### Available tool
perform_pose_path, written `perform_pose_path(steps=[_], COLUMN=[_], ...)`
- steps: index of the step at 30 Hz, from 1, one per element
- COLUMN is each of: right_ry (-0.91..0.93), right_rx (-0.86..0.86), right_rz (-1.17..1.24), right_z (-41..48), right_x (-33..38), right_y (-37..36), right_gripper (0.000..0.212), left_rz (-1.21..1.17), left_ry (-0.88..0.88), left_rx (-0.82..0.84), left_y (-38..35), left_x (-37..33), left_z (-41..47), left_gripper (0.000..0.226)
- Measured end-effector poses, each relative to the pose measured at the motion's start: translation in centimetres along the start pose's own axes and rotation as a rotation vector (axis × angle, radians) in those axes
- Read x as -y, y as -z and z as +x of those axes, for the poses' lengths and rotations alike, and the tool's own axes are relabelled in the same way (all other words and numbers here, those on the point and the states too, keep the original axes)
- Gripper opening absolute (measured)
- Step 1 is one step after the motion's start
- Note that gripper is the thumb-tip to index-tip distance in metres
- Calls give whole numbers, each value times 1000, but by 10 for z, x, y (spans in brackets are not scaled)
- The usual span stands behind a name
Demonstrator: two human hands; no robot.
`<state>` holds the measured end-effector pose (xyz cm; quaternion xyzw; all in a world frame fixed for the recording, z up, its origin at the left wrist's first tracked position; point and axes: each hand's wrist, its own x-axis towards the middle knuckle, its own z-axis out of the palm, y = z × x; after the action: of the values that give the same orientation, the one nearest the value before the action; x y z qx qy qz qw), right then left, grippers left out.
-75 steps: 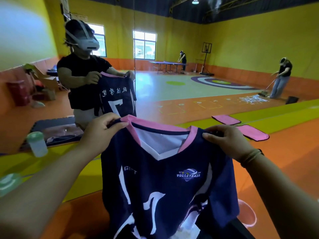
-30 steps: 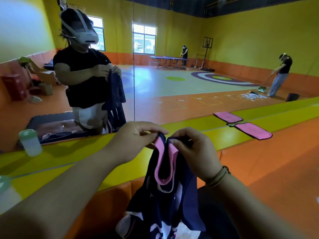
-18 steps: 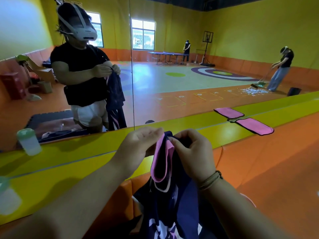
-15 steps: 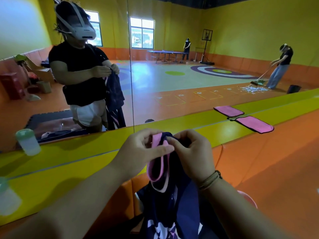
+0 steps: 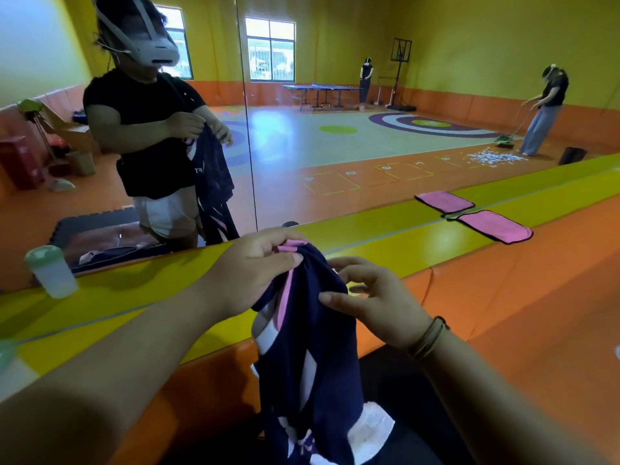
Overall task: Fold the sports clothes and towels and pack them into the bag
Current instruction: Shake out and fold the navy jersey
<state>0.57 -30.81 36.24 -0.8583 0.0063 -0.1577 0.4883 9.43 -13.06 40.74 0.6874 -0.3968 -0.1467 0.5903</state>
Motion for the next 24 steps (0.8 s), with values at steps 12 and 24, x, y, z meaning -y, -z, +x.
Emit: perform_pose_path(steps=[12,24], right_ry=[-46,-62], right_rx=[95,-337], right_rz=[-71,-302], right_z=[-2,-14], right_x=[-5,-1], right_y=[15,64], right_gripper=[18,24], left_rz=[47,477], left_ry=[-125,-137], left_rx=[-76,-115], left_y=[22,47], left_x=[-38,-20], left_z=[40,43], left_gripper=[26,22])
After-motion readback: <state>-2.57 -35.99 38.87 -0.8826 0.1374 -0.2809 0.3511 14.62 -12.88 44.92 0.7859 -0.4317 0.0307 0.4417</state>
